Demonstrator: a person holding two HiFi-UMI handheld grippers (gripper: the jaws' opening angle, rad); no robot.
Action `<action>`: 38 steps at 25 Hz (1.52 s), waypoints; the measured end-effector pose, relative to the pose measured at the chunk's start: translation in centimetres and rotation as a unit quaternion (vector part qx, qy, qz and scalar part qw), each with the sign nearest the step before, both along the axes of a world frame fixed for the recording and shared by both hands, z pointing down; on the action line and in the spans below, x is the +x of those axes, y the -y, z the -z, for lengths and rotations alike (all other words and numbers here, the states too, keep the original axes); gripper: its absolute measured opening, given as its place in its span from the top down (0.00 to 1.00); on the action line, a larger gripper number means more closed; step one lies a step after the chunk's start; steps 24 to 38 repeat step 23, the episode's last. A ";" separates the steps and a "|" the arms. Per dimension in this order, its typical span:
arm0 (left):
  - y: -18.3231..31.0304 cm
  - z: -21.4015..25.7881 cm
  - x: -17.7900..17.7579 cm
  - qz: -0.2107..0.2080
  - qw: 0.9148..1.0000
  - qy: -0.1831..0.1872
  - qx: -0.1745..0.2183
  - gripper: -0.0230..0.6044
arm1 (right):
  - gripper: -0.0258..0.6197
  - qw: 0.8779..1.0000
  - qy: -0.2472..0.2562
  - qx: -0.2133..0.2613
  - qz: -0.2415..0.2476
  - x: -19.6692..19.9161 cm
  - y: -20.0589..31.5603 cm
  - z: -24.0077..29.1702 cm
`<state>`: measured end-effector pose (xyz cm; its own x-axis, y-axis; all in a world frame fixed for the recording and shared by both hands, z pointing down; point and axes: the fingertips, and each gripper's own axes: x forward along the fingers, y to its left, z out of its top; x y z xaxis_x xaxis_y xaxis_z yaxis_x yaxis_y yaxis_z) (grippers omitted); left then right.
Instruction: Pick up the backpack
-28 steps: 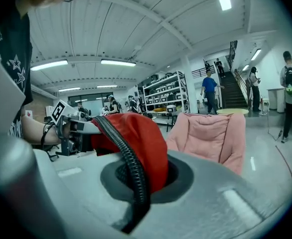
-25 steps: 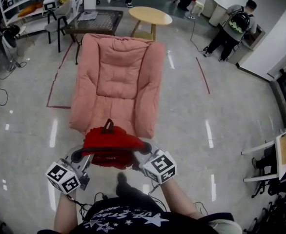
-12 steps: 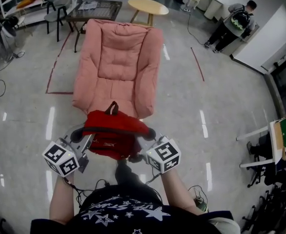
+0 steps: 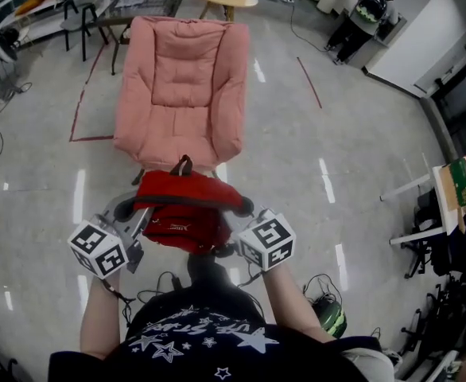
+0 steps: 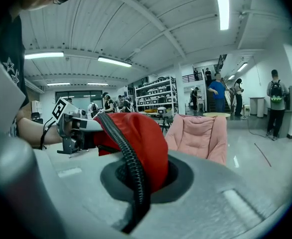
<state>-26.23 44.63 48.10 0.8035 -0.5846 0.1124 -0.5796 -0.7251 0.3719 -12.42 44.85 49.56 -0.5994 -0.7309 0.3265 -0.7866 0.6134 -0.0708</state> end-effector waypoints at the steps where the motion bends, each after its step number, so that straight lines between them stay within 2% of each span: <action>1: -0.8 0.0 -0.1 -0.001 1.000 0.001 0.000 0.95 | 0.95 1.000 -0.001 0.001 -0.001 -0.1 -0.7 0.0; 11: -9.4 0.6 -0.6 -0.010 1.000 0.000 0.008 0.95 | 0.95 1.000 0.000 0.012 -0.014 -0.6 -9.7 0.4; 20: -14.0 -0.8 -1.7 -0.023 1.000 0.011 0.005 0.95 | 0.95 1.000 -0.006 -0.004 -0.023 -1.8 -15.3 -1.0; 38: -14.9 -1.0 -2.1 -0.018 1.000 0.009 -0.003 0.95 | 0.95 1.000 -0.009 -0.007 -0.024 -2.2 -16.5 -1.3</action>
